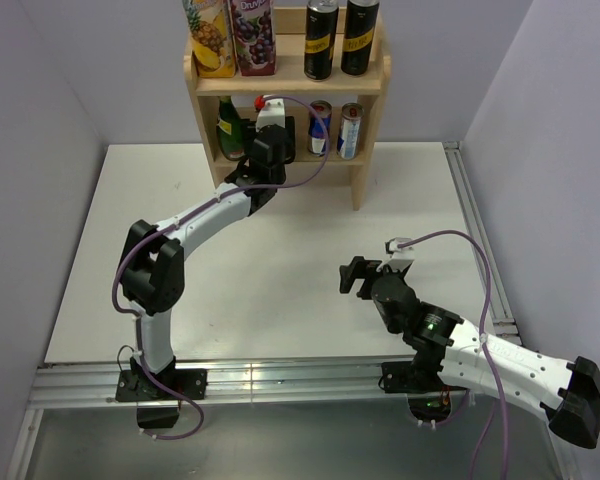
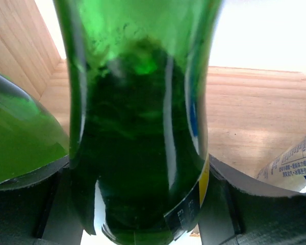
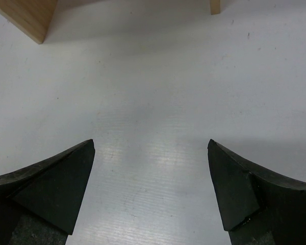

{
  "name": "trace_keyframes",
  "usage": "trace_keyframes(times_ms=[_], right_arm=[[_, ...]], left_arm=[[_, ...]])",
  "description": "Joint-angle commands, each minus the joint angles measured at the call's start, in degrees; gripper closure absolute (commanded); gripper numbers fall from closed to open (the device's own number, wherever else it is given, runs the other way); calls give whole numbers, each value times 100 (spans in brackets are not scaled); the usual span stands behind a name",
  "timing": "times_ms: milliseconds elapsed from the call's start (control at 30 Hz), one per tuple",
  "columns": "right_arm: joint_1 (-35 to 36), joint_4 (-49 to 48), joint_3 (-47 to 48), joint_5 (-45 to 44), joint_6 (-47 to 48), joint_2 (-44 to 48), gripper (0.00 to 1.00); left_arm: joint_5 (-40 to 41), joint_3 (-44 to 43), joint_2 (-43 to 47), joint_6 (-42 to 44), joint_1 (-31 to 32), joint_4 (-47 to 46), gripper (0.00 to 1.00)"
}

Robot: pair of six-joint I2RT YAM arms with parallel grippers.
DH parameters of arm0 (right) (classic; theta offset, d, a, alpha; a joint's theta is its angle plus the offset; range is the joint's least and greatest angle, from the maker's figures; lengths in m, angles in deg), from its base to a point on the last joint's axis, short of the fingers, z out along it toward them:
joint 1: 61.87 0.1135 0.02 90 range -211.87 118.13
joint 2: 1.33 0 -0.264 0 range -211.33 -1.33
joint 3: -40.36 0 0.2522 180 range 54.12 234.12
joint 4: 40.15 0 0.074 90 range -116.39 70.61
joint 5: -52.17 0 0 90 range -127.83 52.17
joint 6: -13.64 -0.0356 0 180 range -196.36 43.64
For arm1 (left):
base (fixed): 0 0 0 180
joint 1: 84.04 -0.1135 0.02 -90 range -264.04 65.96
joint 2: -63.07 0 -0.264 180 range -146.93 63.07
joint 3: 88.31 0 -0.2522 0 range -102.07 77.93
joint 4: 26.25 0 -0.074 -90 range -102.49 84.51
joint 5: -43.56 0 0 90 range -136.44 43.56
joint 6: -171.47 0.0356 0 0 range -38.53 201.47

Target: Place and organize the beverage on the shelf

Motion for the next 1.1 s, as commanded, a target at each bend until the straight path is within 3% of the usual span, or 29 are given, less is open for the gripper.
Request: trace_keyframes(times_ms=[0, 333, 433, 500, 667, 767, 933, 1067], right_arm=[[69, -220, -22, -113, 16, 43, 2], [87, -212, -30, -122, 16, 61, 2], [78, -203, -22, -114, 8, 69, 2], [78, -211, -30, -113, 8, 87, 2], [87, -212, -30, -113, 16, 78, 2], [78, -212, -30, -113, 8, 78, 2], [78, -212, -39, -114, 16, 96, 2], [78, -220, -48, -105, 16, 113, 2]], left_arm=[[-81, -585, 116, -203, -265, -569, 100], [332, -5, 221, -256, -336, -1105, 96], [377, 65, 195, -291, -353, -1096, 80], [307, 170, 221, -335, -371, -1131, 62], [368, 250, 221, -388, -415, -1219, 43], [385, 250, 204, -405, -415, -1228, 42], [420, 294, 195, -370, -415, -1333, 53], [561, 250, 108, -344, -415, -1377, 53]])
